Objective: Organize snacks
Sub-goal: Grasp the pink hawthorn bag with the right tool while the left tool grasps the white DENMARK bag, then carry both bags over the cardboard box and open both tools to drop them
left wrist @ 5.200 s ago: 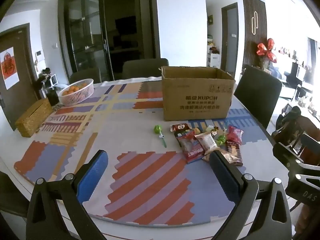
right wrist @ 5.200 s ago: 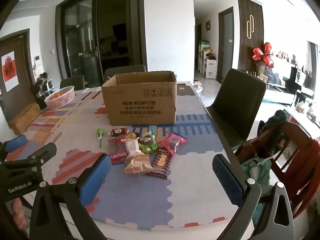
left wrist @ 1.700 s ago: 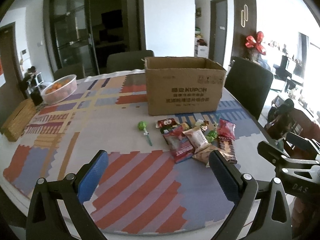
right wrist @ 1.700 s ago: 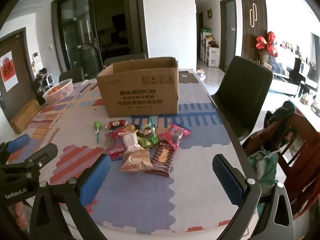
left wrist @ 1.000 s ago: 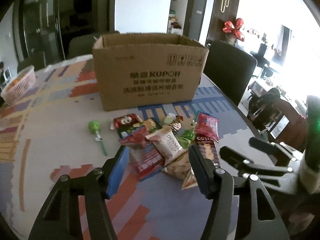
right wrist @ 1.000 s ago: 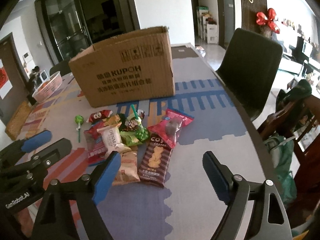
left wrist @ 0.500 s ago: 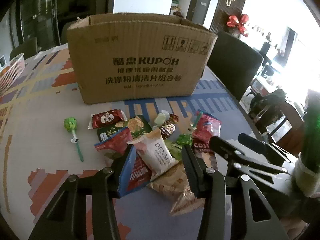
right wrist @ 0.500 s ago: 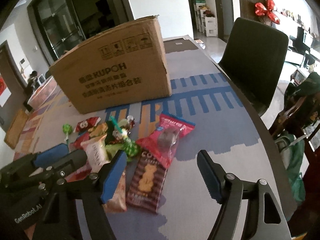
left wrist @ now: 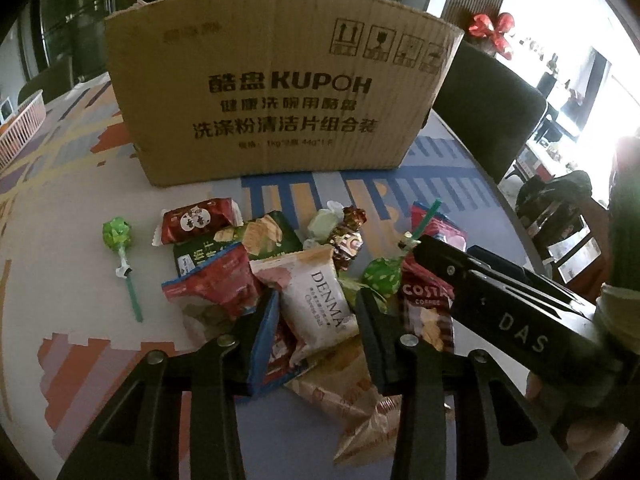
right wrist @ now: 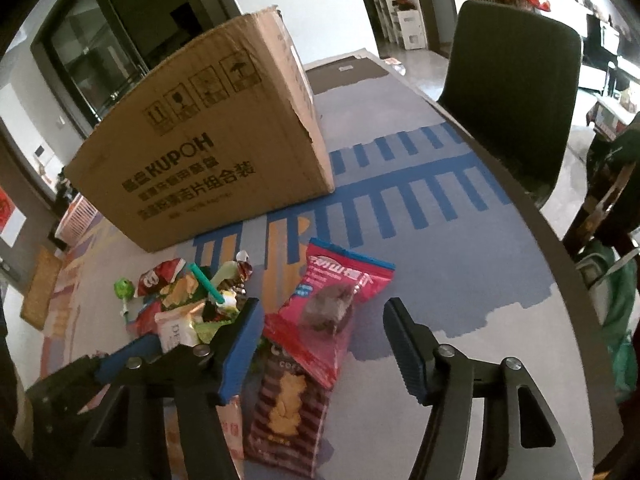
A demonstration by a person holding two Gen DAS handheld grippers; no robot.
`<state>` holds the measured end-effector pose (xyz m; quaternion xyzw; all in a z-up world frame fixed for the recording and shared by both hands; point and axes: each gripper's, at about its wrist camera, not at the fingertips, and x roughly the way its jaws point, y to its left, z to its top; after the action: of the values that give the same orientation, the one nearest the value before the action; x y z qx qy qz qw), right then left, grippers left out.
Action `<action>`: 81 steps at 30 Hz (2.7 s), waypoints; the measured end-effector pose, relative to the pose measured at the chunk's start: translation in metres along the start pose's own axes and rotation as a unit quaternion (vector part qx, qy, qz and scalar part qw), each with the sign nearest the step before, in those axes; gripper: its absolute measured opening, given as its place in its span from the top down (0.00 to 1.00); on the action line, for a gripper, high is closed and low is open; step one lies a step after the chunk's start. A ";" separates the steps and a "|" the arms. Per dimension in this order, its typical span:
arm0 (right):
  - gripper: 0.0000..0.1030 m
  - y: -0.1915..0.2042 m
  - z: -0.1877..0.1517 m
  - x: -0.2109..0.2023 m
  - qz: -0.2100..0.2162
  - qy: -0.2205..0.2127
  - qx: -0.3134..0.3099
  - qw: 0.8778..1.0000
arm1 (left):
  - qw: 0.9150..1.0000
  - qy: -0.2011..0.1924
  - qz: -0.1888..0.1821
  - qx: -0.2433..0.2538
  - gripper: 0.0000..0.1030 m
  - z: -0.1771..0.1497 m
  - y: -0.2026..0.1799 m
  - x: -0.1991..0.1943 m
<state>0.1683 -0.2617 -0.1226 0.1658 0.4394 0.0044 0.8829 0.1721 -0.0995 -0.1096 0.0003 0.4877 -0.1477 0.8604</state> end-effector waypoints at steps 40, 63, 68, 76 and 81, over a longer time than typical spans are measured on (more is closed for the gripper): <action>0.67 0.044 0.021 -0.083 0.008 -0.098 -0.081 0.992 | 0.987 -0.156 -0.014 0.037 0.74 0.033 0.003 -0.098; 0.67 0.109 0.126 -0.092 0.047 -0.143 -0.140 0.979 | 0.970 -0.230 0.039 0.067 0.74 0.135 0.038 -0.128; 0.67 0.119 0.147 -0.073 0.038 -0.126 -0.157 0.979 | 0.977 -0.200 0.037 0.062 0.74 0.158 0.048 -0.114; 0.67 0.120 0.162 -0.048 0.027 -0.091 -0.162 0.982 | 0.986 -0.148 0.037 0.061 0.73 0.178 0.058 -0.084; 0.54 0.119 0.164 -0.041 0.018 -0.081 -0.162 0.983 | 0.982 -0.160 0.062 0.074 0.45 0.173 0.053 -0.086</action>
<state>0.2872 -0.2033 0.0364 0.0280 0.3564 0.0784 0.9306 0.2894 -0.0523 0.0461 0.0706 0.3300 -0.1280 0.9326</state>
